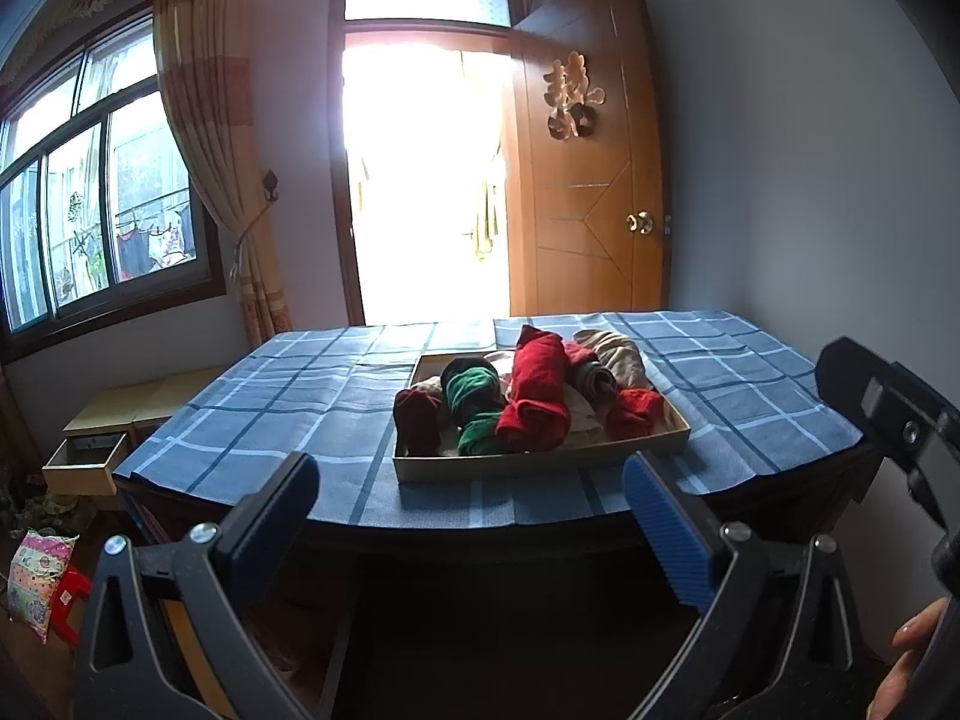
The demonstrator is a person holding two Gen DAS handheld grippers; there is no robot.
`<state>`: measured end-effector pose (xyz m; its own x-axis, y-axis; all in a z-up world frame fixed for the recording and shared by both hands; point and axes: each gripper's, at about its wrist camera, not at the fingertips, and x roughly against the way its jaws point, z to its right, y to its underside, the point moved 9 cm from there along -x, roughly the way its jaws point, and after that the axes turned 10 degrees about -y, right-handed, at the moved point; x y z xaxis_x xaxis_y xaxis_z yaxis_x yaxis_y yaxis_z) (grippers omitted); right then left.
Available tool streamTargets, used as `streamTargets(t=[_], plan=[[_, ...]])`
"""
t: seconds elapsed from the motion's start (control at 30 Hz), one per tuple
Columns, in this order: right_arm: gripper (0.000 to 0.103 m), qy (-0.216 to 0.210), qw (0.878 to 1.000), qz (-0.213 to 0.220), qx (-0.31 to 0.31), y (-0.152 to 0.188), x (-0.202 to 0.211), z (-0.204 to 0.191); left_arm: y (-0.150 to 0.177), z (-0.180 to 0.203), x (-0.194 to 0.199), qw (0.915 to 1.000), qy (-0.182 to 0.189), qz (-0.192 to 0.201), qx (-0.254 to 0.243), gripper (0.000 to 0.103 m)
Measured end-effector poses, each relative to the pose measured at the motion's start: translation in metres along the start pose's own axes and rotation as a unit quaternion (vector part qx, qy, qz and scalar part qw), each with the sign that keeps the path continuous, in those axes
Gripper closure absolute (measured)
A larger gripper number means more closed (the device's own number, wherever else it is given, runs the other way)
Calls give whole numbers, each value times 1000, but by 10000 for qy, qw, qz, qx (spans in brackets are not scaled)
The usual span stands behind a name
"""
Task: Take underwear out of drawer
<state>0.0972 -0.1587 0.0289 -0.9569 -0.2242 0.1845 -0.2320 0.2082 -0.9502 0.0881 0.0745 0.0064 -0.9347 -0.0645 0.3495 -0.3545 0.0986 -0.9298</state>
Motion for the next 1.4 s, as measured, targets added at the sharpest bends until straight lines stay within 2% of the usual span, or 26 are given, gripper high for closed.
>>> streamTargets(t=[1.4], plan=[[14, 37, 10000, -13, 1, 2, -4, 2, 0, 5, -2, 10000, 36, -46, 6, 0]])
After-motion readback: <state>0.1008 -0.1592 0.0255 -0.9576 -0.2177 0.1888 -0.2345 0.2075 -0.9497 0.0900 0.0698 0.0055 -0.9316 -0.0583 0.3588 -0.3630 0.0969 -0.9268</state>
